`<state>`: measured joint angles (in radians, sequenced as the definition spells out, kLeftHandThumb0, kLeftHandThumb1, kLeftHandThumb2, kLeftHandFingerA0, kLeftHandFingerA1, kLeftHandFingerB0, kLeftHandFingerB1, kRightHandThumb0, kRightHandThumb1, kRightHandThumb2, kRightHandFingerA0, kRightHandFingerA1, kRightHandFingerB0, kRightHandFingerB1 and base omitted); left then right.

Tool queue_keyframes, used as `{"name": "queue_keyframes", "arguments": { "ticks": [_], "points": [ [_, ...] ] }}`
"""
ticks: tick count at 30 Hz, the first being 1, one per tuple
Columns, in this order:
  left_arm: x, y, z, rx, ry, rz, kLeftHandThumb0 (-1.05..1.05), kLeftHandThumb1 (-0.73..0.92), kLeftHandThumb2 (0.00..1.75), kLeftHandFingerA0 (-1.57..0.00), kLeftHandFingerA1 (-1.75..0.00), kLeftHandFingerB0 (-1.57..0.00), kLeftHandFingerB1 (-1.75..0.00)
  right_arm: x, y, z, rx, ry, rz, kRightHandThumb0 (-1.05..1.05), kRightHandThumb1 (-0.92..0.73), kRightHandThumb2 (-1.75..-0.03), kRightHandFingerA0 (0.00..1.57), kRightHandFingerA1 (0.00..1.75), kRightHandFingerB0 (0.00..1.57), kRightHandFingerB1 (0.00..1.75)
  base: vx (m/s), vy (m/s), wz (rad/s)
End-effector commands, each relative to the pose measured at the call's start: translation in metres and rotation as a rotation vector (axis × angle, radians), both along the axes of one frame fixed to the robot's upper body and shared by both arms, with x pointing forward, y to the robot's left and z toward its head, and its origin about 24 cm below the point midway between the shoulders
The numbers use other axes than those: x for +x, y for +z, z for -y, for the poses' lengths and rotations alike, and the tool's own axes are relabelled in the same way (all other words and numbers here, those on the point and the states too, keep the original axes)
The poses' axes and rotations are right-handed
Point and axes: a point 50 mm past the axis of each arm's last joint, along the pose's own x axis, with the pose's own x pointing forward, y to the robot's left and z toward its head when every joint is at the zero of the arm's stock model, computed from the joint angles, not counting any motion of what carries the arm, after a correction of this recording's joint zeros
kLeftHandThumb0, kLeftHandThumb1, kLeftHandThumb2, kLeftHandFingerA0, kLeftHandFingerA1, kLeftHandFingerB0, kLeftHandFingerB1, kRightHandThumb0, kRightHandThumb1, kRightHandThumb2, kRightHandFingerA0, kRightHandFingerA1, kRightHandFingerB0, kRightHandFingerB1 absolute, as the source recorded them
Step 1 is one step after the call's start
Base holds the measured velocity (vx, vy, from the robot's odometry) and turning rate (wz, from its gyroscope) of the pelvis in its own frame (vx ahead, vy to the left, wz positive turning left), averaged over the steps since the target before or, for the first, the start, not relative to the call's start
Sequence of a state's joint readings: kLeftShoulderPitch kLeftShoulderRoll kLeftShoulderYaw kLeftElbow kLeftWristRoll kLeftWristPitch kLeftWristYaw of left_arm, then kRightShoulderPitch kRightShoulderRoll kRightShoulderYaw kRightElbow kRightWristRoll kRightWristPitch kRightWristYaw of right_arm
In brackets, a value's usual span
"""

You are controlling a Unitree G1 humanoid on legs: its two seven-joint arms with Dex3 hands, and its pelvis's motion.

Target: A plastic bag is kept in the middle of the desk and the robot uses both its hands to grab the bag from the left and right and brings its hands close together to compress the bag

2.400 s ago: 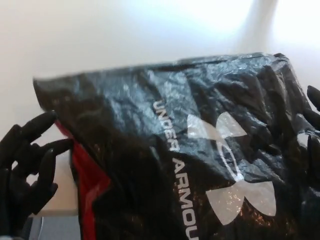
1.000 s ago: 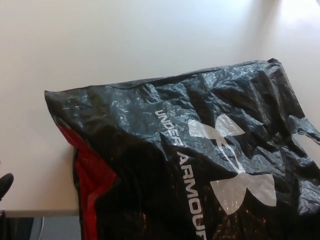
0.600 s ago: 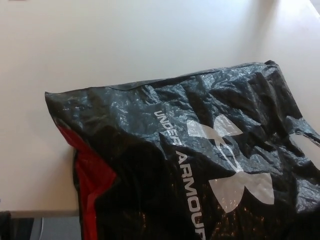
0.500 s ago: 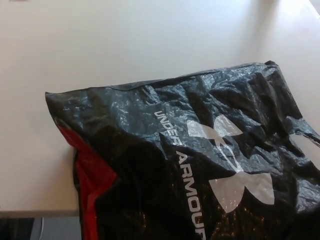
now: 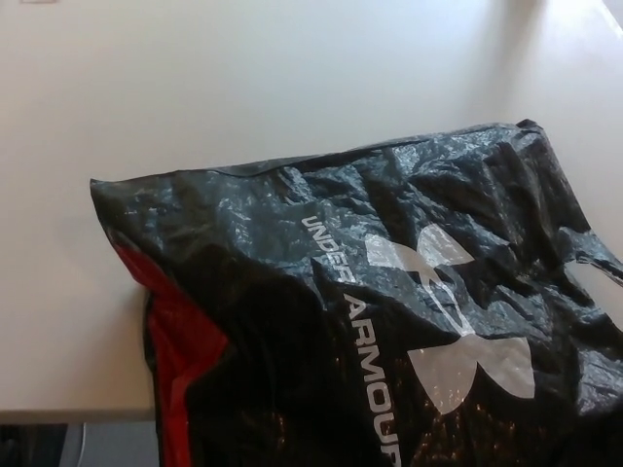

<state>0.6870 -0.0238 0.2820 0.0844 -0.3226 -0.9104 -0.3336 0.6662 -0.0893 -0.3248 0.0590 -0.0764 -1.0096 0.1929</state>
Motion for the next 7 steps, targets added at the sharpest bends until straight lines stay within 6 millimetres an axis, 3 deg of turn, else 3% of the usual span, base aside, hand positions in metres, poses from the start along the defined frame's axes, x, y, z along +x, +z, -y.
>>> {"name": "queue_keyframes", "arguments": {
  "ticks": [1, 2, 7],
  "points": [
    [-0.0159, 0.0092, 0.0020, 0.087, 0.019, 0.138, -0.66, 0.88, 0.67, -0.31, -0.34, -0.29, -0.32, -0.0048, 0.0071, -0.0060, 0.022, 0.015, 0.105, -0.71, -0.65, -0.96, 0.00, 0.27, 0.00, 0.19, 0.00, 0.000, 0.00],
    [-0.0171, 0.0090, 0.0019, 0.094, 0.030, 0.136, -0.66, 0.89, 0.67, -0.32, -0.34, -0.30, -0.32, -0.0034, 0.0068, -0.0061, 0.057, 0.012, 0.095, -0.62, -0.80, -0.92, 0.01, 0.19, 0.00, 0.05, 0.00, 0.000, 0.00],
    [-0.0187, 0.0094, 0.0009, 0.099, 0.051, 0.140, -0.66, 0.89, 0.67, -0.32, -0.35, -0.31, -0.33, 0.0018, 0.0042, -0.0078, 0.116, 0.019, 0.074, -0.60, -0.81, -0.87, 0.02, 0.19, 0.00, 0.01, 0.00, 0.000, 0.00]
  ]
}}
